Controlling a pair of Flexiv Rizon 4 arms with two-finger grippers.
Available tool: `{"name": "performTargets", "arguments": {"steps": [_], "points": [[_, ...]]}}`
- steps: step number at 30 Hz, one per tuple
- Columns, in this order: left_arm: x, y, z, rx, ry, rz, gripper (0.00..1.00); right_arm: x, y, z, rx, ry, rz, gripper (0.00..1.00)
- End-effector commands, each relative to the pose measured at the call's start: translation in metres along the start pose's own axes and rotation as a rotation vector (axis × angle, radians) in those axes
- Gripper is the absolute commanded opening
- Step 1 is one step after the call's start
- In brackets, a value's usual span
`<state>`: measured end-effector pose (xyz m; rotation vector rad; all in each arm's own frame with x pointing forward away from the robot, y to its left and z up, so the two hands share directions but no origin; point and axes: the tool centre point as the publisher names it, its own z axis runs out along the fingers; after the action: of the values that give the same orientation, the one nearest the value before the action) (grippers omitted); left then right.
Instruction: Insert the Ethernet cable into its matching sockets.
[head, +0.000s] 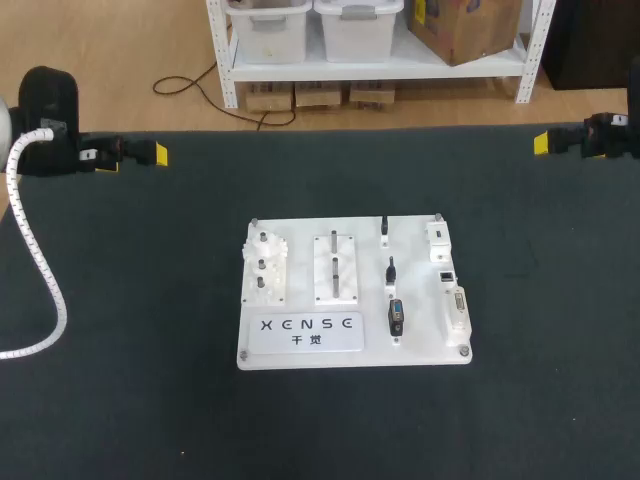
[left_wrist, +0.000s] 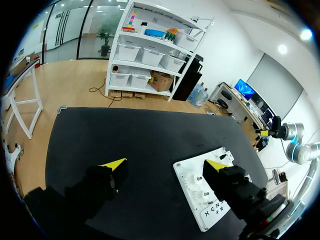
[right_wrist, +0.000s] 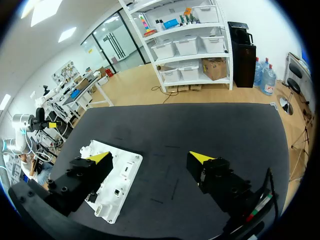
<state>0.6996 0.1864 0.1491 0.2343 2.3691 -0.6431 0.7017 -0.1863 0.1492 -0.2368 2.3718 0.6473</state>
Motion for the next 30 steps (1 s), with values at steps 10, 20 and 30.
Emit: {"name": "performTargets", "arguments": {"steps": [10, 20, 30], "points": [[-0.001, -0.001, 0.0, -0.008, 0.005, -0.002, 1.0, 0.0, 0.0, 0.0, 0.0, 0.0, 0.0, 1.0], [-0.001, -0.001, 0.0, -0.008, 0.005, -0.002, 1.0, 0.0, 0.0, 0.0, 0.0, 0.0, 0.0, 1.0], [-0.028, -0.005, 0.004, 0.182, -0.049, 0.285, 1.0, 0.0, 0.0, 0.0, 0.0, 0.0, 0.0, 1.0]]}}
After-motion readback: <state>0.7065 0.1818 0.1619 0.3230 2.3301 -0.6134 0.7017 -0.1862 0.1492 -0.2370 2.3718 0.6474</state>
